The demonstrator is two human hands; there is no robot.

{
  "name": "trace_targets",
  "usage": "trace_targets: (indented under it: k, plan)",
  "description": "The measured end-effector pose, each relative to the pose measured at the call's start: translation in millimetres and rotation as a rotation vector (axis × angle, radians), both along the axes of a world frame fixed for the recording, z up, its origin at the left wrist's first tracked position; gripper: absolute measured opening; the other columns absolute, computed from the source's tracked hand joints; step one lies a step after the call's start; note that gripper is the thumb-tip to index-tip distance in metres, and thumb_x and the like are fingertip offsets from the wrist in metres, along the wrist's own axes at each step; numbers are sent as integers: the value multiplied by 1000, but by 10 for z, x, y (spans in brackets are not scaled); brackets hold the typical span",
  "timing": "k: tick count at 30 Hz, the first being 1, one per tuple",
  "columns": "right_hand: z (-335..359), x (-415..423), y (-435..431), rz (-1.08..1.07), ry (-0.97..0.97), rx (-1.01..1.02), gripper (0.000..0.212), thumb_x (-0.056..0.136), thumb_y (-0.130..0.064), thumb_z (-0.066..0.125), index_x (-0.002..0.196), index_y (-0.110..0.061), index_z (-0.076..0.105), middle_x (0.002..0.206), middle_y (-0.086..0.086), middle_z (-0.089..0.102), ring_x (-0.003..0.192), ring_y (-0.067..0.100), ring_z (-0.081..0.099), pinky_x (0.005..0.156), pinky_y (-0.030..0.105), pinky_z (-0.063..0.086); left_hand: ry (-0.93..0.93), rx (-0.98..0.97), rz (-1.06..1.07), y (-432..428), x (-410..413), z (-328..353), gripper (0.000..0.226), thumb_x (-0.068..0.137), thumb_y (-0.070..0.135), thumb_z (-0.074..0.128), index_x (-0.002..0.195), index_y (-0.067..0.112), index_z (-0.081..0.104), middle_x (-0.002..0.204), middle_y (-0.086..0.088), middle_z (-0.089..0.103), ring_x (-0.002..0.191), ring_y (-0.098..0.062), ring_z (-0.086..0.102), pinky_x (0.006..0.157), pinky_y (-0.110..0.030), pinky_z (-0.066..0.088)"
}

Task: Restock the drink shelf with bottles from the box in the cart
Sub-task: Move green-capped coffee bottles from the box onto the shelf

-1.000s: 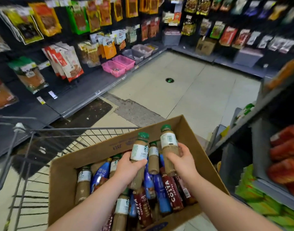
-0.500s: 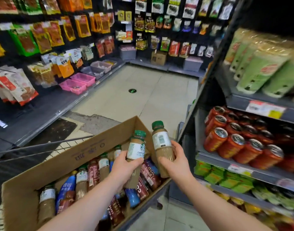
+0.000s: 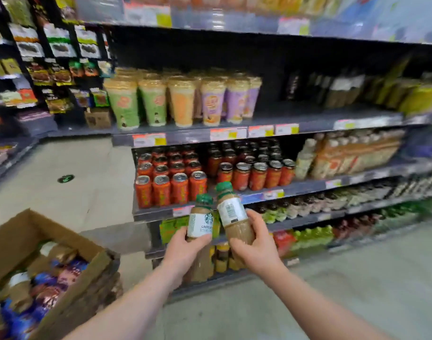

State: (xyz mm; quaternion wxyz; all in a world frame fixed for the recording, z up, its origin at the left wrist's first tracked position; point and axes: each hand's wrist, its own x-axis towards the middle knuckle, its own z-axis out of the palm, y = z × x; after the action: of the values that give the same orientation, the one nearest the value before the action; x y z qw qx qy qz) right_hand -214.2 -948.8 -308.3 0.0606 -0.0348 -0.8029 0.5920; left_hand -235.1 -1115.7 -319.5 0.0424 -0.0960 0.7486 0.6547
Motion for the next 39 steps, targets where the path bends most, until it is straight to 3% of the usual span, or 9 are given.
trace_targets:
  k: [4, 6, 9, 16, 20, 24, 31, 36, 39]
  plan:
    - [173, 432, 992, -186, 43, 9, 64, 63, -23, 68, 120, -34, 42, 100, -24, 55, 79, -21, 53, 62, -1, 39, -21, 69, -151, 1043, 191, 109, 33, 78, 25, 74, 106, 19, 57, 90, 4, 66, 79, -15, 64, 62, -25, 50]
    - [233, 607, 1390, -267, 62, 10, 61, 58, -28, 63, 114, -40, 42, 99, -22, 56, 82, -16, 56, 67, 5, 42, -27, 100, -208, 1460, 279, 151, 33, 78, 24, 74, 106, 17, 58, 90, -1, 68, 80, -20, 66, 66, -30, 54]
    - [310, 770, 1862, -339, 89, -3, 60, 63, -19, 68, 110, -44, 41, 100, -21, 56, 85, -7, 57, 73, 13, 44, -24, 109, -290, 1946, 387, 220, 34, 79, 23, 74, 108, 17, 56, 89, -1, 68, 73, -15, 66, 54, -23, 51]
    - [314, 790, 2468, -417, 109, -75, 62, 56, -25, 63, 112, -42, 43, 100, -16, 59, 86, 1, 59, 76, 27, 50, 28, 36, -398, 2641, 188, 341, 30, 79, 23, 73, 105, 23, 59, 85, 7, 66, 67, -5, 64, 44, -11, 43]
    - [365, 583, 2846, -425, 93, -104, 63, 57, -24, 61, 111, -49, 41, 106, -11, 59, 81, 4, 62, 65, 21, 50, 32, 59, -458, 3086, -179, 351, 30, 78, 24, 74, 105, 21, 60, 85, 3, 69, 62, -6, 66, 46, -15, 45]
    - [500, 254, 3355, -466, 90, -47, 73, 56, -25, 62, 124, -42, 41, 113, -11, 57, 91, 8, 62, 75, 27, 54, 27, 98, -531, 3661, -631, 368, 36, 78, 27, 74, 110, 19, 59, 94, -2, 69, 81, -20, 68, 65, -30, 54]
    - [721, -379, 4143, -606, 145, -36, 69, 53, -22, 62, 117, -44, 45, 109, -7, 59, 89, 14, 63, 75, 31, 55, 52, 177, -652, 4568, -1434, 546, 41, 79, 26, 73, 115, 19, 55, 96, 0, 68, 77, -14, 67, 54, -20, 49]
    - [749, -660, 4559, -683, 157, -113, 58, 53, -19, 60, 105, -44, 47, 108, -7, 59, 88, 17, 64, 71, 28, 55, 11, 248, -728, 5106, -1822, 616, 45, 79, 26, 73, 119, 16, 56, 99, -10, 71, 85, -28, 69, 73, -41, 57]
    - [781, -851, 4858, -676, 150, -95, 67, 54, -20, 61, 116, -40, 45, 111, -2, 58, 89, 22, 64, 74, 37, 56, 17, 267, -730, 5368, -2016, 643, 45, 79, 27, 73, 119, 17, 54, 97, -11, 71, 78, -27, 71, 60, -34, 56]
